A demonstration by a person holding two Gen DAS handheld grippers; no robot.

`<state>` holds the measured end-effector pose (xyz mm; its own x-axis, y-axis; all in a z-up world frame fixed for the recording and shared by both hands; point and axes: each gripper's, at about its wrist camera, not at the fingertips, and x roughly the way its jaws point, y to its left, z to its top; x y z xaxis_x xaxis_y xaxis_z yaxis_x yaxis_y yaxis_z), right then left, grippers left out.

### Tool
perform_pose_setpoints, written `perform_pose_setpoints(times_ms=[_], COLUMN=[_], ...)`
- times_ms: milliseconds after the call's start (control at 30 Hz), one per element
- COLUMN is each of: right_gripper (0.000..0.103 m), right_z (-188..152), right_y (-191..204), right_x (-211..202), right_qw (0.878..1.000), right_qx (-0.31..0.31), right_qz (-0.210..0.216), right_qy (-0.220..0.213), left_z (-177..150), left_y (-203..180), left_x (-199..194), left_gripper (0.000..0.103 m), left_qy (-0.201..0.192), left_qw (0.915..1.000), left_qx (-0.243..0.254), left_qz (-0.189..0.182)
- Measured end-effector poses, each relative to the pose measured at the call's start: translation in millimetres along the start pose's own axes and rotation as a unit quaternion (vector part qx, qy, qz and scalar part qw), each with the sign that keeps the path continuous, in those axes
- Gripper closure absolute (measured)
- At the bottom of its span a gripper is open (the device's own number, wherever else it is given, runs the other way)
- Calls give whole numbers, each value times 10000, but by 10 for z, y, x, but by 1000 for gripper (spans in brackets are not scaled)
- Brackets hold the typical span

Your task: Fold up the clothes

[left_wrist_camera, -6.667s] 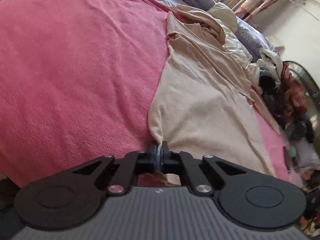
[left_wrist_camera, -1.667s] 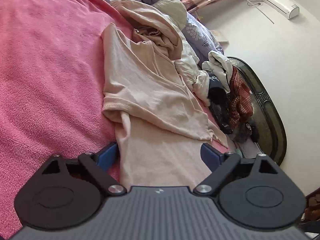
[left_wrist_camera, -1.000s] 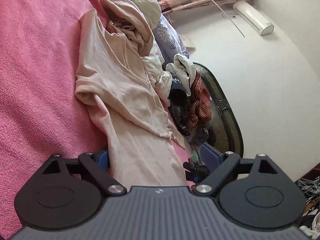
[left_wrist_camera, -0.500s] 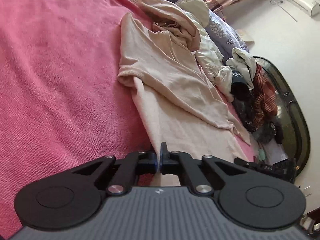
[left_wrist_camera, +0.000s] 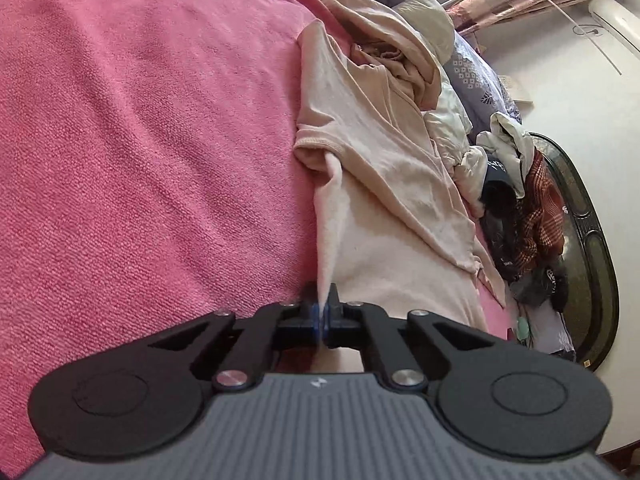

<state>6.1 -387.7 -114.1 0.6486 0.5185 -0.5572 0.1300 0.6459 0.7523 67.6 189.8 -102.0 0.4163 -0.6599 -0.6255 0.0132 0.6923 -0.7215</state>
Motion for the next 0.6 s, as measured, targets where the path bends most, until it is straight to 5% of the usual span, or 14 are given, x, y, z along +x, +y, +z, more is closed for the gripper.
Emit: perform_pose_setpoints(times_ms=[200, 400, 433, 500, 600], right_gripper=[100, 92, 84, 63, 51], right_z=[-71, -136, -169, -263, -445], right_y=[-189, -299, -297, -252, -86], right_x=[-126, -463, -520, -638, -728], right_qw=[9983, 9967, 9966, 9963, 9963], right_qx=[273, 340, 279, 57, -419], right_qz=[439, 430, 513, 643, 673], right_qy=[-271, -596, -588, -559, -327], left_z=[-71, -222, -278, -406, -620], left_y=[128, 235, 239, 218, 130], left_x=[-215, -565, -604, -663, -708], left_gripper=[101, 102, 95, 55, 37], left_qy=[-189, -482, -453, -398, -291], left_qw=[9996, 9978, 9981, 9982, 9979], left_qx=[-171, -355, -403, -402, -203], left_qz=[110, 281, 126, -178, -533])
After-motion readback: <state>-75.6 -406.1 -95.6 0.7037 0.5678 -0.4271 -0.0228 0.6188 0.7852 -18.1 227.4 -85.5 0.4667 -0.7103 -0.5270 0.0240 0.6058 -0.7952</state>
